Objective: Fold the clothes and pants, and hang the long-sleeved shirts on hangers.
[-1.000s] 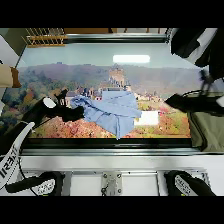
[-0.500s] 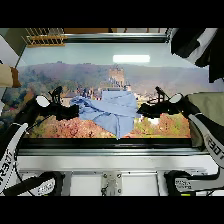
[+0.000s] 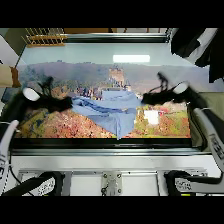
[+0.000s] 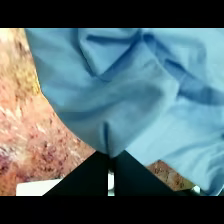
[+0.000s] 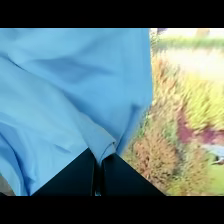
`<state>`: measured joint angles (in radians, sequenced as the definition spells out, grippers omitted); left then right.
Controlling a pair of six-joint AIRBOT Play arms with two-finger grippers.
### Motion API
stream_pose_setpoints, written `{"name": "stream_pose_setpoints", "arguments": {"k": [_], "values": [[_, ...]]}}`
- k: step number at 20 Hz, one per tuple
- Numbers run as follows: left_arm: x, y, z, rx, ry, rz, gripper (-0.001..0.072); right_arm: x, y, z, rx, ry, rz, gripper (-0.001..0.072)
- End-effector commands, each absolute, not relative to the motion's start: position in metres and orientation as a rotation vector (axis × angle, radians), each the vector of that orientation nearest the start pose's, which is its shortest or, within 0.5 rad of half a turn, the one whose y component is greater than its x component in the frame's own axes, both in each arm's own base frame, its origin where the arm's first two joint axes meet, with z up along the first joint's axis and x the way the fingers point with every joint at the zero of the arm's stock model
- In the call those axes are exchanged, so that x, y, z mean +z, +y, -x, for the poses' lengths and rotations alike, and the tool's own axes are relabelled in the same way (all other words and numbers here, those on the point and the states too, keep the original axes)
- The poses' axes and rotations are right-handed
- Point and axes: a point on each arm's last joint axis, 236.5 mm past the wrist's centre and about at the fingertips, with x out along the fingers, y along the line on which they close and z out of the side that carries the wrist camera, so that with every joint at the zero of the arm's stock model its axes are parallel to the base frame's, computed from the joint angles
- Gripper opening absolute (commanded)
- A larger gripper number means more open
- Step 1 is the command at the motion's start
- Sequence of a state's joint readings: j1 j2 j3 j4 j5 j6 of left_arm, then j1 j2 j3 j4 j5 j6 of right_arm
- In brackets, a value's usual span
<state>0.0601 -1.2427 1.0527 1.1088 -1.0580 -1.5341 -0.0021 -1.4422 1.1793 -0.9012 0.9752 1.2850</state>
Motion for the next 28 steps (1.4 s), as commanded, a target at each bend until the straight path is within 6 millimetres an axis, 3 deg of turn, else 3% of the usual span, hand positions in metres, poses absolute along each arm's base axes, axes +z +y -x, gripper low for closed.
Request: {"name": "stream_pose_setpoints", "arguments": {"k": [1,2,4,5,7,10,12,14,18,21,23,24,28], "values": [[0.145,-0.034,-0.408,-0.171,0.908,0.380,0.0008,0.166,0.067,-0.453,0.374,0.800,-0.267,0.0014],[0.196,-0.031,-0.406,-0.177,0.794,0.354,0.0008,0.221,0.055,-0.449,0.352,0.674,-0.244,0.0014],[0.297,-0.035,-0.385,-0.203,0.561,0.291,0.0008,0.321,0.041,-0.424,0.318,0.445,-0.183,0.0014],[0.337,-0.040,-0.369,-0.218,0.461,0.265,0.0007,0.362,0.038,-0.406,0.305,0.344,-0.153,0.0014],[0.403,-0.054,-0.328,-0.256,0.287,0.221,0.0007,0.423,0.038,-0.369,0.279,0.170,-0.116,0.0014],[0.465,-0.070,-0.267,-0.307,0.101,0.179,0.0008,0.480,0.040,-0.315,0.245,-0.016,-0.070,0.0014],[0.491,-0.075,-0.232,-0.328,0.002,0.167,0.0008,0.494,0.041,-0.289,0.228,-0.064,-0.037,0.0014],[0.503,-0.077,-0.207,-0.335,-0.050,0.164,0.0008,0.501,0.036,-0.270,0.189,-0.086,-0.024,0.0014],[0.510,-0.079,-0.184,-0.340,-0.084,0.167,0.0008,0.484,0.010,-0.255,0.060,-0.009,-0.027,0.0014],[0.487,-0.079,-0.205,-0.338,0.009,0.209,0.0007,0.465,0.006,-0.261,0.047,0.072,-0.038,0.0013],[0.440,-0.078,-0.246,-0.326,0.171,0.256,0.0008,0.442,0.006,-0.281,0.059,0.164,-0.094,0.0013],[0.406,-0.078,-0.271,-0.317,0.275,0.272,0.0008,0.424,0.007,-0.295,0.073,0.232,-0.107,0.0013],[0.263,-0.070,-0.376,-0.253,0.628,0.368,0.0008,0.320,0.009,-0.386,0.132,0.566,-0.176,0.0013]]}}
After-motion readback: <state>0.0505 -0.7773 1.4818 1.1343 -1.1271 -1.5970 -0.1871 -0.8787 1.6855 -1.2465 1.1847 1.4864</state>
